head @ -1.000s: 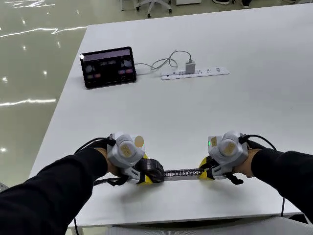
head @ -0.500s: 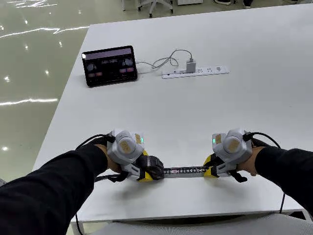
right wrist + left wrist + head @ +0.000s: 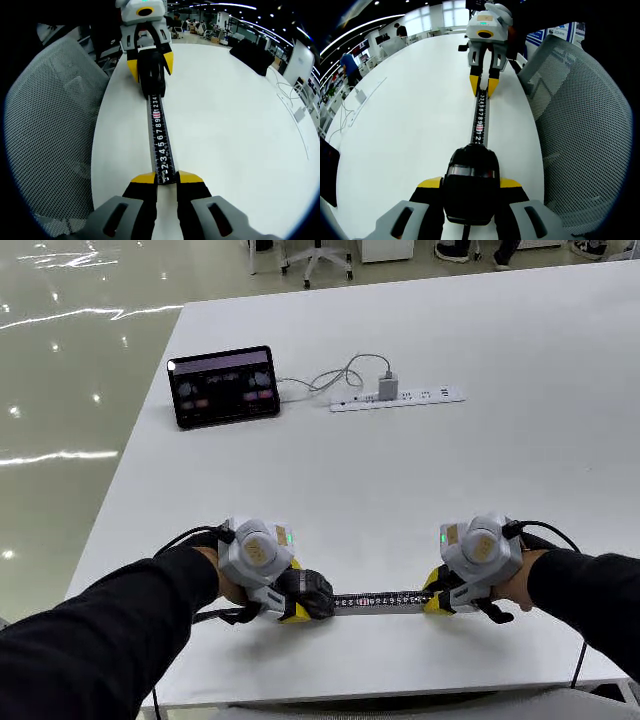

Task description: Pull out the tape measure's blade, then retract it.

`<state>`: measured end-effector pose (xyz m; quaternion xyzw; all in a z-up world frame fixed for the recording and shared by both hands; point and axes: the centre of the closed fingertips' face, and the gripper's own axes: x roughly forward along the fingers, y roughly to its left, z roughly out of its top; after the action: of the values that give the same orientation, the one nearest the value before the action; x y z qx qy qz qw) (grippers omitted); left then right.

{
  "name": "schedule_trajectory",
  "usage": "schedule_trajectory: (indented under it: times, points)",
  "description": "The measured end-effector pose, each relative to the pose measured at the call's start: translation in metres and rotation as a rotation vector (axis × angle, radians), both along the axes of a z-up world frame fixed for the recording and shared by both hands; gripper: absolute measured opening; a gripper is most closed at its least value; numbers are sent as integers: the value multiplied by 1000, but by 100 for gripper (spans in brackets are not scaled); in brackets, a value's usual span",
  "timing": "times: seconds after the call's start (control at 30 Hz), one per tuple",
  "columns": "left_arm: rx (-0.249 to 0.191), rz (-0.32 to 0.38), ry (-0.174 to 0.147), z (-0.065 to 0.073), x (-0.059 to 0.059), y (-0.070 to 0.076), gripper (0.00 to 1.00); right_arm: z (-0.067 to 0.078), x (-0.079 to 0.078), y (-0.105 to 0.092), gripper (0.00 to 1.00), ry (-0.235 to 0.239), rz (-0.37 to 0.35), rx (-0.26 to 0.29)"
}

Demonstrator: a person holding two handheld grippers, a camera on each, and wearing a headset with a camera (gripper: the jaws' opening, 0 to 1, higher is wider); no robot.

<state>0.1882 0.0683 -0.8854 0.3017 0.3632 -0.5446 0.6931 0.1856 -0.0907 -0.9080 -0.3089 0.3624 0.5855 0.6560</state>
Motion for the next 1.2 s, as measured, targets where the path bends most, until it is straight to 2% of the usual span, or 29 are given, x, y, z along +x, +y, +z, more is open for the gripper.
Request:
schedule_trajectory:
  times: [0.8,1.2]
  points:
    - [5,10,-16,1,1,1,35,3,-1,-20,9,5,-29,27]
    - [4,14,-13,1,1,1,35,3,-1,-26,9,-3,-12,20]
